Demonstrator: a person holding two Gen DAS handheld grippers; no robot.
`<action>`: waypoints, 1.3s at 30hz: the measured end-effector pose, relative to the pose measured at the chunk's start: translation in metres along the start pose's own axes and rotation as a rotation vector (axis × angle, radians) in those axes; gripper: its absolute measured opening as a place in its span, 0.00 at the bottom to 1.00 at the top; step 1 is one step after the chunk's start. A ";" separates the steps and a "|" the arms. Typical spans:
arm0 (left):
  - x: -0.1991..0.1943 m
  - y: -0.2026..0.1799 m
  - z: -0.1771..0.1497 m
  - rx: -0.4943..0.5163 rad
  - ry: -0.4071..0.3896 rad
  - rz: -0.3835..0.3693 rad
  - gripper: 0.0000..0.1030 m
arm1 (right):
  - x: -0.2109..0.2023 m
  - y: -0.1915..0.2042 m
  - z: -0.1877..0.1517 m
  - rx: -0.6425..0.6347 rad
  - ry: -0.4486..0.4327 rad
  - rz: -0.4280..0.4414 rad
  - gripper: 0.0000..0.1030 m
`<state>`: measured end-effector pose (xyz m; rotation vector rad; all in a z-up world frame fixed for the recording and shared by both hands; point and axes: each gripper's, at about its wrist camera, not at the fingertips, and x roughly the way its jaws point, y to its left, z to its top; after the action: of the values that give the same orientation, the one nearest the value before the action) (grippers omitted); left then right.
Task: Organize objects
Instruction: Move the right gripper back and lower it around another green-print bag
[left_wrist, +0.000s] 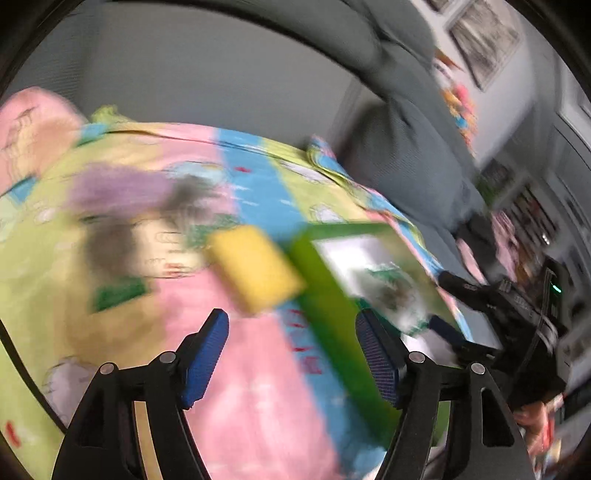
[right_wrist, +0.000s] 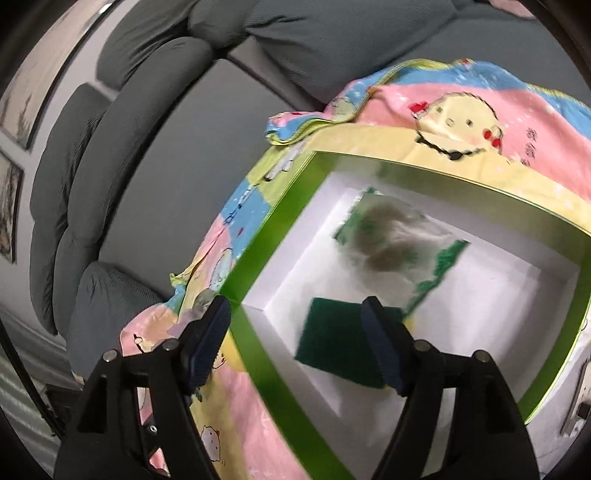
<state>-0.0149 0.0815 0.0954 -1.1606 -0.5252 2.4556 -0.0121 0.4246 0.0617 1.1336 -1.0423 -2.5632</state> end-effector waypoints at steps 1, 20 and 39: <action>-0.007 0.013 -0.002 -0.029 -0.025 0.045 0.70 | -0.001 0.007 -0.002 -0.027 -0.013 0.000 0.82; -0.082 0.179 -0.018 -0.500 -0.157 0.297 0.71 | 0.060 0.188 -0.099 -0.574 0.151 0.131 0.94; -0.085 0.193 -0.017 -0.528 -0.125 0.310 0.71 | 0.212 0.231 -0.149 -0.767 0.352 -0.107 0.77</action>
<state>0.0153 -0.1224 0.0479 -1.3704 -1.1635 2.7549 -0.0881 0.0888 0.0158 1.3250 0.0936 -2.3376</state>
